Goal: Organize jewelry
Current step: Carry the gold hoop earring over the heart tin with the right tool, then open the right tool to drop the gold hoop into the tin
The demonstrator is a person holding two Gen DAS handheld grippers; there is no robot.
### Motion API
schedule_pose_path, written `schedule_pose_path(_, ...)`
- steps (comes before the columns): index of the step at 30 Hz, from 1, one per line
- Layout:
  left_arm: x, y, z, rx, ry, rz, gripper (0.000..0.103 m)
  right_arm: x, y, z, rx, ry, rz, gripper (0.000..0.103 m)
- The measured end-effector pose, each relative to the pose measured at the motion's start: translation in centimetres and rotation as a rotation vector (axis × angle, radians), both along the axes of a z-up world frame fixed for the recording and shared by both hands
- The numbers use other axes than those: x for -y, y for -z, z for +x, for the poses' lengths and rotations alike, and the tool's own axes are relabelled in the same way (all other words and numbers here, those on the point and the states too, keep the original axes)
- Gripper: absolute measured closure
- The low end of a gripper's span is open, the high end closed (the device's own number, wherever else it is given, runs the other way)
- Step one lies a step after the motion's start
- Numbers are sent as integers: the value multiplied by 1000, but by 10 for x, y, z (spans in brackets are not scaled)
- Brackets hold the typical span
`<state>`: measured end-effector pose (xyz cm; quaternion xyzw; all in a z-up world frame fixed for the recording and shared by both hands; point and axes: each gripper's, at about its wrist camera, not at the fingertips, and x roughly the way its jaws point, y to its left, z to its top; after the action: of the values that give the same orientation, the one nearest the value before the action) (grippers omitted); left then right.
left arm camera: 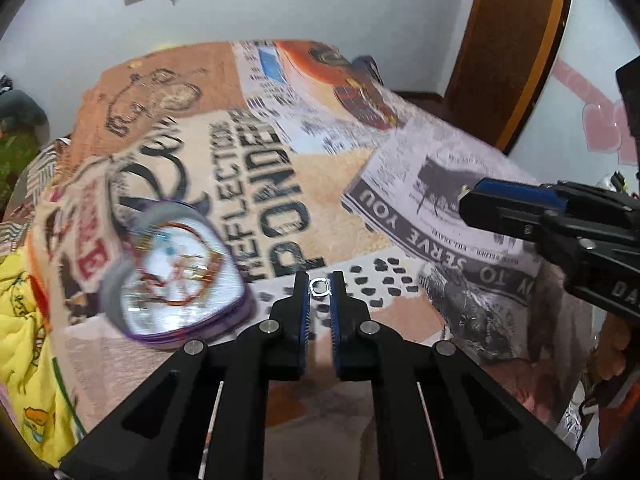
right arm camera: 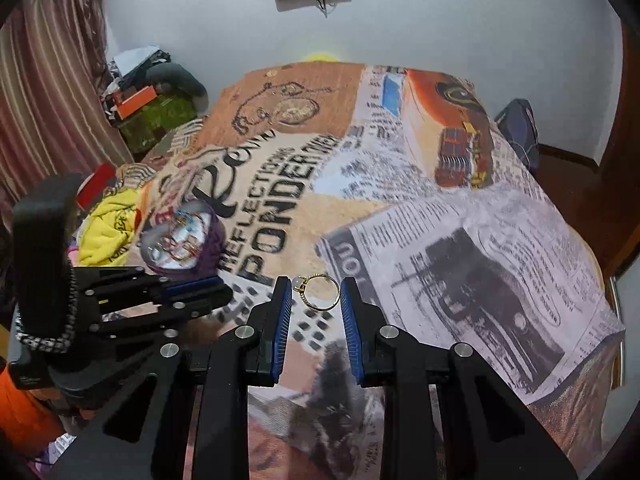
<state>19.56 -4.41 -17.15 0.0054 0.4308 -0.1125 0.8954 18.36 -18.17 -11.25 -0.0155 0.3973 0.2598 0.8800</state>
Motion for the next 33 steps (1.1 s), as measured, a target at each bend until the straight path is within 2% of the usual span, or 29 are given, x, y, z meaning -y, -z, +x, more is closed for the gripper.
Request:
schedule_pose_path(13, -59, -55, -29, 142, -107, -20, 95, -41, -38, -10, 87, -62, 48, 80)
schedule_pose_path(20, -89, -72, -33, 195, -152, -43, 95, -64, -48, -9, 115, -98, 68, 80)
schedule_pose_path(25, -100, -67, -32, 192, -165, -49, 95, -81, -41, -4, 100, -122, 69, 80)
schedule_pose_path(33, -109, -29, -21, 108, -161, -65, 95, -108, -10, 12, 21, -160, 47, 80)
